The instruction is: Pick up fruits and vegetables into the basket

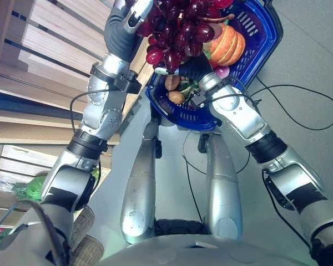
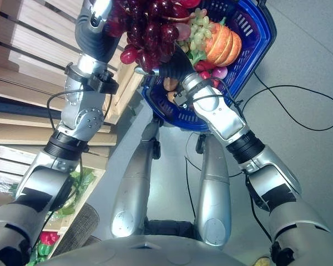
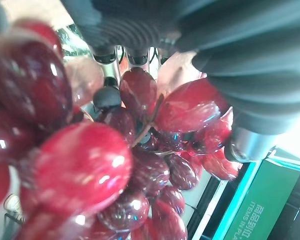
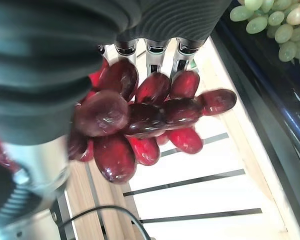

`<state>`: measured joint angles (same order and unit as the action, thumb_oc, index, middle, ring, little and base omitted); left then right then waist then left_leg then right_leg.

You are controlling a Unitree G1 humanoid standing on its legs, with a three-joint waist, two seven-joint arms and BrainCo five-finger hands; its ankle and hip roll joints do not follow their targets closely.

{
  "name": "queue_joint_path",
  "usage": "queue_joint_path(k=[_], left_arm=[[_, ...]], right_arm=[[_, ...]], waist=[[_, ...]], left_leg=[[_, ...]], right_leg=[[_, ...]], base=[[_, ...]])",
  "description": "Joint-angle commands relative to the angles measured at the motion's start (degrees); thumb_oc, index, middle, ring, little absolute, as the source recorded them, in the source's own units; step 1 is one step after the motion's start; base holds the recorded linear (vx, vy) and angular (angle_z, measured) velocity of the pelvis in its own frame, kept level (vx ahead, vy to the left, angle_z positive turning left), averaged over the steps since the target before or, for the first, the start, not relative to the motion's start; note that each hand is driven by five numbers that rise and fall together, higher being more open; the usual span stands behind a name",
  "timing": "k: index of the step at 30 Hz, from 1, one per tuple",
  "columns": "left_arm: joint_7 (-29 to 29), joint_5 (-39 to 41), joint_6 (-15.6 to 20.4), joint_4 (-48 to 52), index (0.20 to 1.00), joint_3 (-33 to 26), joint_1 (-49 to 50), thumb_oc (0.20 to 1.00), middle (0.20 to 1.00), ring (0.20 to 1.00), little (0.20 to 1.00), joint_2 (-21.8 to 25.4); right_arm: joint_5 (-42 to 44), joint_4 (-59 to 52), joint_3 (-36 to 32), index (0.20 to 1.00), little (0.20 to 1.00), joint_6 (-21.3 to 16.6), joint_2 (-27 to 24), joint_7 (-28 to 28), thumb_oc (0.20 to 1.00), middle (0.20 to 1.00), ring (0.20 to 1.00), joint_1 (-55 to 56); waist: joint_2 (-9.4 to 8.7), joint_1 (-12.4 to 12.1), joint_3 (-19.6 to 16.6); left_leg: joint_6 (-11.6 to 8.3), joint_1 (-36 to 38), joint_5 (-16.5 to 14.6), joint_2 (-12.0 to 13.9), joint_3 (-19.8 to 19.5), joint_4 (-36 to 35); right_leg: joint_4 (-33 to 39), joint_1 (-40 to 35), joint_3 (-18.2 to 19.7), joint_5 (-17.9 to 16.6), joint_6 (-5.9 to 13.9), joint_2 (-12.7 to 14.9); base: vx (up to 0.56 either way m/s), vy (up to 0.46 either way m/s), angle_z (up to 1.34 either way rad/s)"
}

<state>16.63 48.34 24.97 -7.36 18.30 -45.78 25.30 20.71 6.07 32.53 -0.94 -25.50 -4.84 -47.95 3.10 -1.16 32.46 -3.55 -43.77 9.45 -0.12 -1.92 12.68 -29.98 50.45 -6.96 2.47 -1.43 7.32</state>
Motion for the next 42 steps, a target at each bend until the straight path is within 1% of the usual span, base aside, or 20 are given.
queue_joint_path(k=[1,4,8,12,13,14,16,17,18,19,22,23,24,29,32,36,40,42], left_arm=[[2.58,0.08,1.63,6.78,0.2,1.67,-2.87,0.2,0.2,0.2,0.2,-2.45],[1.93,-1.13,1.44,7.08,0.2,2.09,-2.5,0.2,0.2,0.2,0.2,-2.69],[-0.59,-2.75,1.66,6.45,0.2,2.36,-2.43,0.2,0.2,0.2,0.2,-2.5],[-6.17,-5.81,1.96,5.5,0.2,2.24,-1.66,0.2,0.2,0.2,0.2,-2.1],[-8.74,-7.54,2.11,4.99,0.498,2.24,-1.3,0.498,0.498,0.498,0.498,-1.84],[-9.14,-8.03,2.14,4.92,0.498,2.2,-1.19,0.498,0.498,0.498,0.498,-1.86],[-11.97,-10.87,2.24,4.2,0.586,2.05,-0.58,0.586,0.586,0.586,0.586,-1.38],[-13.36,-10.81,2.15,3.86,1.0,2.17,-0.3,1.0,1.0,1.0,1.0,-1.12],[-14.81,-11.22,2.04,3.67,1.0,1.99,0.0,1.0,1.0,1.0,1.0,-1.2],[-14.81,-11.22,2.04,3.67,1.0,1.99,0.0,1.0,1.0,1.0,1.0,-1.2],[-19.36,-13.81,2.73,2.27,1.0,1.58,0.51,1.0,1.0,1.0,1.0,-1.26],[-23.83,-16.34,3.03,1.25,1.0,1.28,0.74,1.0,1.0,1.0,1.0,-1.22],[-26.7,-17.03,3.95,0.18,1.0,0.92,0.78,1.0,1.0,1.0,1.0,-0.99],[-35.96,-21.25,5.39,-4.2,1.0,-2.15,2.83,1.0,1.0,1.0,1.0,-1.2],[-39.94,-23.33,5.66,-7.51,1.0,-3.62,3.96,1.0,1.0,1.0,1.0,-1.25],[-42.48,-24.26,5.56,-13.11,1.0,-4.63,3.97,1.0,1.0,1.0,1.0,-1.22],[-45.05,-25.55,4.76,-19.61,1.0,-4.24,2.73,1.0,1.0,1.0,1.0,-0.86],[-45.2,-25.06,4.77,-23.63,1.0,-3.69,1.63,1.0,1.0,1.0,1.0,-0.44]], right_arm=[[0.65,-5.75,-0.16,0.2,0.2,-2.48,3.45,-0.54,0.2,0.2,0.2,-2.2],[0.41,-5.86,-0.36,0.2,0.2,-3.07,3.79,-1.2,0.2,0.2,0.2,-1.98],[1.14,-5.76,-0.74,0.2,0.2,-3.97,3.89,-2.66,0.2,0.2,0.2,-1.68],[2.34,-5.63,-1.86,0.2,0.2,-5.53,3.98,-4.02,0.2,0.2,0.2,-0.59],[2.48,-5.68,-2.38,0.2,0.2,-6.16,4.18,-4.54,0.2,0.2,0.2,-0.22],[2.43,-5.72,-2.46,0.2,0.2,-6.28,4.23,-4.66,0.2,0.2,0.2,-0.12],[2.47,-5.66,-3.06,0.2,0.2,-7.14,4.26,-5.03,0.2,0.2,0.2,0.58],[2.29,-5.52,-3.24,0.2,0.2,-7.58,4.25,-5.42,0.2,0.2,0.2,0.89],[2.25,-5.53,-3.39,0.2,0.2,-7.71,4.26,-5.79,0.2,0.2,0.2,1.11],[2.25,-5.53,-3.39,0.2,0.2,-7.71,4.26,-5.79,0.2,0.2,0.2,1.11],[2.64,-4.85,-4.07,0.2,0.2,-8.44,4.38,-6.44,0.2,0.2,0.2,1.84],[2.75,-4.2,-4.35,0.2,0.2,-8.93,4.41,-7.03,0.2,0.2,0.2,2.06],[3.01,-3.75,-4.66,0.2,0.2,-9.15,4.48,-7.61,0.2,0.2,0.2,2.26],[3.21,-0.78,-6.56,0.2,0.2,-10.76,4.53,-11.0,0.2,0.2,0.2,3.84],[3.88,1.37,-8.02,0.2,0.2,-11.74,4.28,-13.96,0.2,0.2,0.2,5.1],[5.8,6.05,-9.57,0.2,0.2,-12.19,3.64,-16.57,0.2,0.2,0.2,5.32],[5.61,12.82,-9.57,0.2,0.2,-10.24,2.65,-18.52,0.2,0.2,0.2,3.53],[6.64,17.46,-8.92,0.2,0.2,-9.16,1.94,-18.81,0.2,0.2,0.2,1.84]], waist=[[-0.73,-0.12,-2.66],[-0.7,-0.1,-2.66],[-0.75,-0.07,-2.66],[-0.69,-0.05,-2.66],[-0.7,-0.05,-2.66],[-0.7,-0.05,-2.66],[-0.65,-0.07,-2.66],[-0.6,-0.07,-2.66],[-0.6,-0.08,-2.66],[-0.6,-0.08,-2.66],[-0.59,-0.03,-2.66],[-0.57,-0.04,-2.66],[-0.58,-0.04,-2.66],[-0.63,-0.2,-2.66],[-0.68,-0.11,-2.66],[-0.47,0.09,-2.66],[-0.06,0.1,-2.66],[0.17,-0.01,-2.66]], left_leg=[[2.38,-0.05,-7.46,-2.31,1.01,7.26],[2.47,-0.29,-7.45,-2.36,1.04,7.45],[2.52,-0.39,-7.38,-2.37,1.02,7.4],[2.58,-0.53,-7.37,-2.43,0.98,7.55],[2.57,-0.82,-7.3,-2.49,0.88,7.65],[2.56,-0.83,-7.28,-2.47,0.88,7.62],[2.62,-0.88,-7.23,-2.52,0.79,7.54],[2.6,-0.96,-7.18,-2.52,0.73,7.57],[2.61,-0.93,-7.13,-2.55,0.71,7.51],[2.61,-0.93,-7.13,-2.55,0.71,7.51],[2.65,-1.03,-7.15,-2.53,0.77,7.62],[2.6,-1.16,-7.1,-2.51,0.75,7.69],[2.63,-1.19,-7.03,-2.52,0.69,7.64],[2.39,-1.12,-7.08,-2.49,0.55,7.74],[2.19,-1.14,-7.09,-2.42,0.58,7.85],[2.0,-1.03,-7.08,-2.24,0.81,7.72],[1.76,-0.85,-7.07,-2.04,1.17,7.67],[1.59,-0.89,-7.05,-1.97,1.27,7.82]], right_leg=[[8.89,-5.35,-0.67,-3.98,4.93,-0.34],[8.79,-5.14,-0.62,-4.1,4.96,-0.39],[8.94,-5.08,-0.68,-4.24,5.03,-0.32],[8.71,-4.91,-0.79,-4.27,5.08,-0.28],[8.67,-4.68,-0.84,-4.31,5.11,-0.32],[8.69,-4.67,-0.84,-4.31,5.11,-0.32],[8.72,-4.66,-0.87,-4.3,5.14,-0.36],[8.7,-4.64,-0.83,-4.32,5.14,-0.38],[8.72,-4.69,-0.82,-4.31,5.12,-0.45],[8.72,-4.69,-0.82,-4.31,5.12,-0.45],[8.58,-4.57,-0.84,-4.25,5.15,-0.43],[8.49,-4.45,-0.84,-4.25,5.16,-0.45],[8.43,-4.38,-0.81,-4.24,5.16,-0.5],[8.18,-4.53,-0.95,-3.91,5.18,-0.44],[7.82,-4.49,-0.98,-3.67,5.17,-0.54],[7.46,-4.44,-0.83,-3.34,5.14,-0.78],[7.11,-4.48,-0.84,-3.07,5.1,-0.76],[6.93,-4.41,-0.84,-3.0,5.03,-0.69]], base=[[0.0,0.0,0.0],[0.0,0.0,0.0],[0.0,0.0,0.0],[0.0,0.0,0.0],[0.0,0.0,0.0],[0.0,0.0,0.0],[0.0,0.0,0.0],[0.0,0.0,0.0],[0.0,0.0,0.0],[0.0,0.0,0.0],[0.0,0.0,0.0],[0.0,0.0,0.0],[0.0,0.0,0.0],[0.0,0.0,0.0],[0.0,0.0,0.0],[0.0,0.01,0.0],[0.0,0.008,0.0],[0.0,0.0,0.0]])
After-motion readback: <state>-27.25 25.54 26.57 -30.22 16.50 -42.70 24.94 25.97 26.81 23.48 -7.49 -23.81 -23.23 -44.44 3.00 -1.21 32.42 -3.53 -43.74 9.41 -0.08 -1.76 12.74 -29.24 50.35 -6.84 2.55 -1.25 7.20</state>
